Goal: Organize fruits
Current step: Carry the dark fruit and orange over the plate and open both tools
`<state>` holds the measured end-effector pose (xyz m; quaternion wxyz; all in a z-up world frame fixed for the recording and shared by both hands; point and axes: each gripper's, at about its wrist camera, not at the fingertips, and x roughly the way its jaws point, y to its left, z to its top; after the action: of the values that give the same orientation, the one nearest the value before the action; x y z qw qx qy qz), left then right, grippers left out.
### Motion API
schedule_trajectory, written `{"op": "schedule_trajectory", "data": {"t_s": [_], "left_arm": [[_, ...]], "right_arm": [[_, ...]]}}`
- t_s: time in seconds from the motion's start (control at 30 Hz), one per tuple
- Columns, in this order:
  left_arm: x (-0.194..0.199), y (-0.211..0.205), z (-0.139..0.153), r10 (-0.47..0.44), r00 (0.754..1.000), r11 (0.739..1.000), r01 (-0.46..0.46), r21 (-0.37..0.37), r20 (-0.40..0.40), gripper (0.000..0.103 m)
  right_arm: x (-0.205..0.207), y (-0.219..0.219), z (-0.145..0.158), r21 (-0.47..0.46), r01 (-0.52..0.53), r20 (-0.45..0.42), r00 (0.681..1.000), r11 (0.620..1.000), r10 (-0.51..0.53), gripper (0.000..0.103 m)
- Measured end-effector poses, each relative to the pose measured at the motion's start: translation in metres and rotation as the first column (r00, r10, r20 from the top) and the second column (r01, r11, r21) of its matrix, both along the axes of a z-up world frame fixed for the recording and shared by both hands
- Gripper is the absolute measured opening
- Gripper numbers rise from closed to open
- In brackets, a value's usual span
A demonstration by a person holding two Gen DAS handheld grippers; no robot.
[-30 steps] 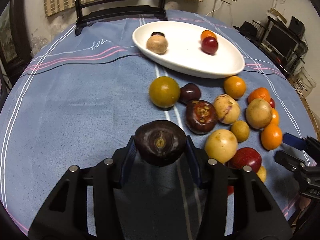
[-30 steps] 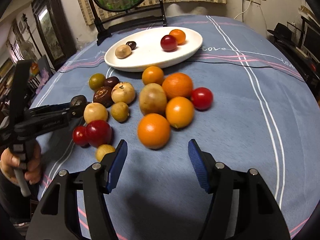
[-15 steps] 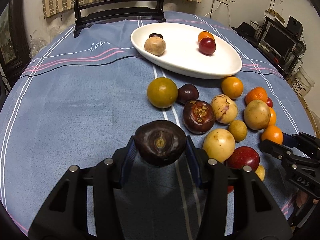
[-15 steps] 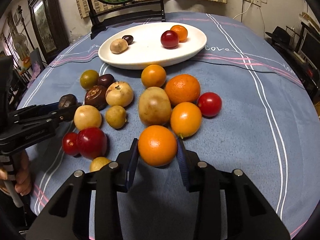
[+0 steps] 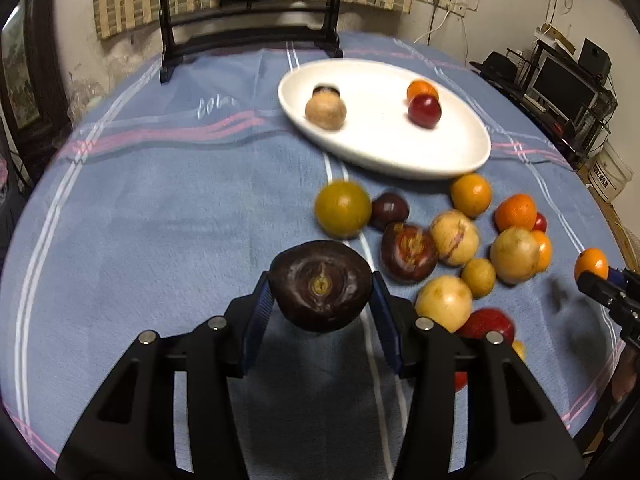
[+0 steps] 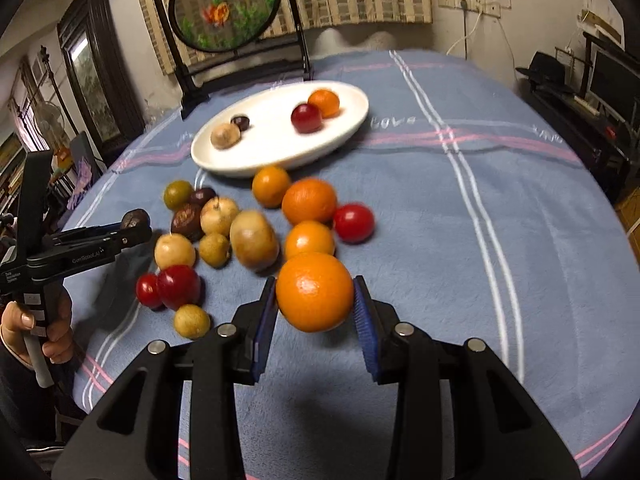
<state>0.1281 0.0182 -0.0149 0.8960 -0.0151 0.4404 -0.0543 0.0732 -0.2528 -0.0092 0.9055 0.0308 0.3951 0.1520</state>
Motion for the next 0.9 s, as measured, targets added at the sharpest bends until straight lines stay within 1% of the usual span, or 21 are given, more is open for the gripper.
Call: {"op": "schedule_trajectory", "data": {"t_s": [0.17,0.3,0.37,0.43,0.53,0.67,0.73,0.83,0.9], "left_arm": [[0.012,-0.012,0.027,-0.040,0.998,0.999,0.038,0.032,0.047,0.049],[0.030,-0.027,0.044,-0.065,0.995,0.997,0.061,0.054,0.075,0.049],[0.043,-0.031,0.052,-0.063,0.994,0.997,0.059,0.050,0.092,0.049],[0.059,-0.032,0.057,-0.057,0.995,0.998,0.055,0.025,0.088,0.049],[0.082,-0.035,0.055,-0.058,0.996,0.998,0.059,-0.006,0.061,0.049],[0.119,-0.048,0.040,-0.067,0.998,0.998,0.067,-0.002,0.011,0.049],[0.134,-0.054,0.033,-0.068,0.998,0.998,0.068,0.001,-0.007,0.049],[0.153,-0.066,0.022,-0.063,0.998,0.996,0.065,0.063,-0.027,0.049],[0.162,-0.072,0.016,-0.077,0.996,0.994,0.079,0.074,-0.038,0.049]], "right_arm": [[0.010,0.002,0.025,0.019,-0.017,0.074,0.997,1.000,0.015,0.038],[0.028,0.012,0.045,0.015,-0.044,0.123,0.991,0.999,0.042,0.038],[0.037,0.019,0.052,0.014,-0.062,0.147,0.987,0.998,0.060,0.038],[0.053,0.027,0.059,-0.003,-0.077,0.169,0.983,0.997,0.076,0.038],[0.083,0.039,0.059,-0.026,-0.096,0.146,0.984,0.995,0.099,0.038],[0.128,0.057,0.041,-0.092,-0.106,0.088,0.990,0.990,0.114,0.038],[0.141,0.062,0.031,-0.114,-0.112,0.062,0.991,0.987,0.120,0.038],[0.157,0.068,0.016,-0.140,-0.121,0.037,0.991,0.983,0.128,0.038],[0.166,0.070,0.009,-0.148,-0.123,0.018,0.992,0.981,0.127,0.038]]}}
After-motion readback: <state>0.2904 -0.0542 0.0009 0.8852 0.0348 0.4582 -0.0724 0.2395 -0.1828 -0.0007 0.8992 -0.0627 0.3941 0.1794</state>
